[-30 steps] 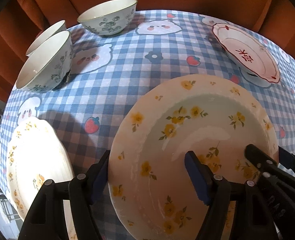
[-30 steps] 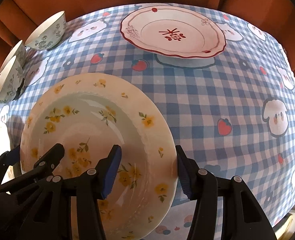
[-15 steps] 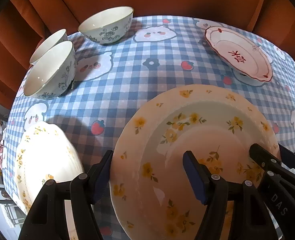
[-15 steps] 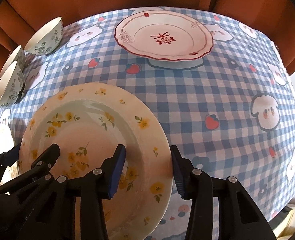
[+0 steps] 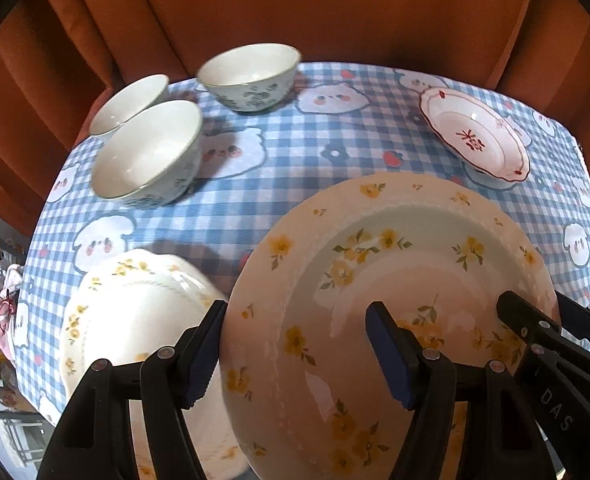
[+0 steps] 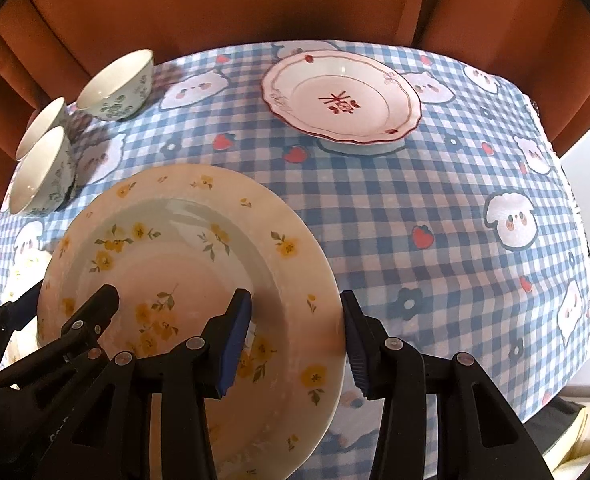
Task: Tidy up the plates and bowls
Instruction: 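Lower the deep plate with both grippers onto the flat plate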
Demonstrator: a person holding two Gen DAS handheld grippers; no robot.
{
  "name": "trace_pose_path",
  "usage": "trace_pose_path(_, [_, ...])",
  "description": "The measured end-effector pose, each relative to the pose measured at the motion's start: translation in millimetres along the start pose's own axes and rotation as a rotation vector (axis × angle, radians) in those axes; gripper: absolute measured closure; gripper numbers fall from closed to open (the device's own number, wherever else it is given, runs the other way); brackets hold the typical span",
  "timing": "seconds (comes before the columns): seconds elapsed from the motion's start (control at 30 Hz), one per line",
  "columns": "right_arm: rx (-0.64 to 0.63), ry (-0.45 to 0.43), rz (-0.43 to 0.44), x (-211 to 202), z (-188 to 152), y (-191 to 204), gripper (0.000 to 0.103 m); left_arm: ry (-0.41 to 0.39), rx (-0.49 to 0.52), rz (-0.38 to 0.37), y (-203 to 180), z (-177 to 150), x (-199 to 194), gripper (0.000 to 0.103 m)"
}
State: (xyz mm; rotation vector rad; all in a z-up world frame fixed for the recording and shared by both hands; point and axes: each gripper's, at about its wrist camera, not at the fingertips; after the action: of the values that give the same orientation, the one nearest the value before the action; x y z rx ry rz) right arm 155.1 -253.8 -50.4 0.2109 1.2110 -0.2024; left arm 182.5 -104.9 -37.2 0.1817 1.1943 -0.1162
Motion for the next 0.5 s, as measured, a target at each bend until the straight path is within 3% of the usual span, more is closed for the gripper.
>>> trace_pose_path(0.5, [-0.061, 0.005, -0.008, -14, -36, 81, 0.055, 0.011, -0.063, -0.018, 81, -40, -3, 0.032])
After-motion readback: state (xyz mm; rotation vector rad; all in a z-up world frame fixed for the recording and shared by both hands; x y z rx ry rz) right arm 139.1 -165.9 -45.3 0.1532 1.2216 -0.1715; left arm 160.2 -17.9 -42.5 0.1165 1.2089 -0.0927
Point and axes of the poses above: each gripper's, at about its wrist camera, not at the fingertips, and x roughly the way its jaws point, y to its left, z to its top, and after that the axes turned 9 degrees about x, right-handed
